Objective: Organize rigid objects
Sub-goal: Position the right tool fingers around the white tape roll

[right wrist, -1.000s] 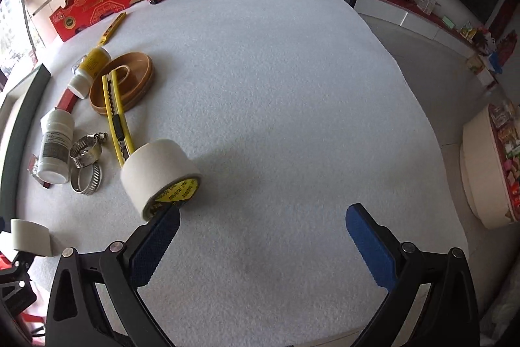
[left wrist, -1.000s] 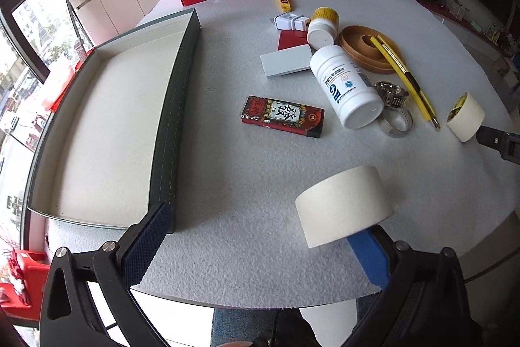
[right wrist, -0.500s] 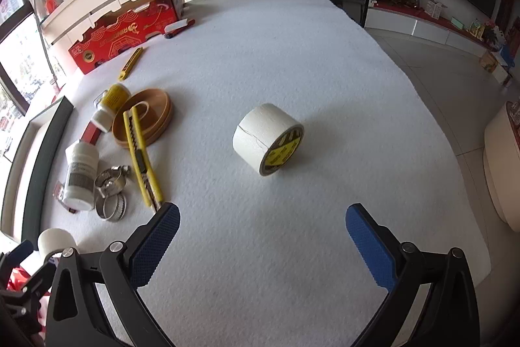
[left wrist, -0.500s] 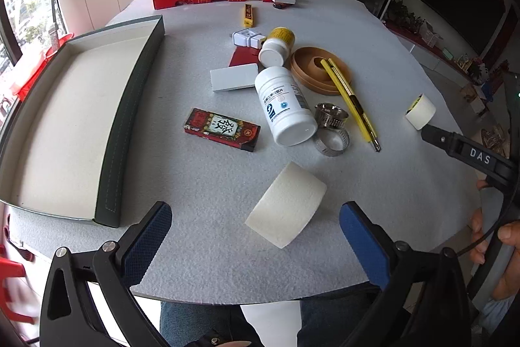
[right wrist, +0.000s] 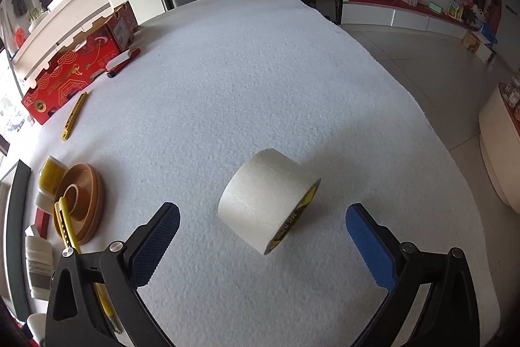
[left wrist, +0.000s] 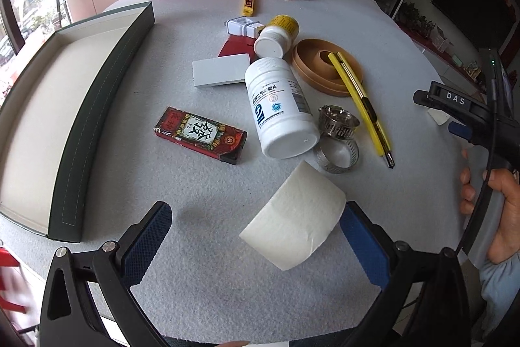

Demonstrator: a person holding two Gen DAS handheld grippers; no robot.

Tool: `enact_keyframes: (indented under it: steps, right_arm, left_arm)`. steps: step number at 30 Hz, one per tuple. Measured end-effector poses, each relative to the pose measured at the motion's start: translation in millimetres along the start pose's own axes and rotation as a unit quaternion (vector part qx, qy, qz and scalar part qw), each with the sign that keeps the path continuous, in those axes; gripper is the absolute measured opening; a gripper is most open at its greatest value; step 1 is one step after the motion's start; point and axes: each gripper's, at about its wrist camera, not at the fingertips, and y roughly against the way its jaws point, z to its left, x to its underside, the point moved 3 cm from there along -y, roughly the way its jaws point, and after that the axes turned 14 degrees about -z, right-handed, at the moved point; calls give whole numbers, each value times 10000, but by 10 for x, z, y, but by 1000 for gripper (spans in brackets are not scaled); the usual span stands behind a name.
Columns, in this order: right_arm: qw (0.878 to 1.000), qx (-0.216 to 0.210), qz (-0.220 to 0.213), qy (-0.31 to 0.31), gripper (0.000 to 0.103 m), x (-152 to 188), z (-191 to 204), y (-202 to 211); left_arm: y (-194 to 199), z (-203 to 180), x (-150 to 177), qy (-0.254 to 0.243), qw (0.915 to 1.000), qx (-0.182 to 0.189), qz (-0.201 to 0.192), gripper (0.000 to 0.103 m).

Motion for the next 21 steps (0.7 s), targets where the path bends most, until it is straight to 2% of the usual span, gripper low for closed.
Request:
enact_keyframes:
  steps: [2,6,10,21]
  right_arm:
    - [9999,56,-110,116,103,-20,20,-25]
    - [9985,274,3,464,103,-4,68,-61]
    - [9986,222,38,488,103,-5,42,-54]
    - [9980,109,-77,620,103,-4,46,-31]
  left_arm:
    - [-41,-36,10,-31,10000,-45,15,103]
    - [-55,-96,33,-198,9996,-171,-47,103]
    - [-73,-144,70,-484,9983,-337,-36,103]
    - [-73,-142,62,-431,9982,-409,-81,103]
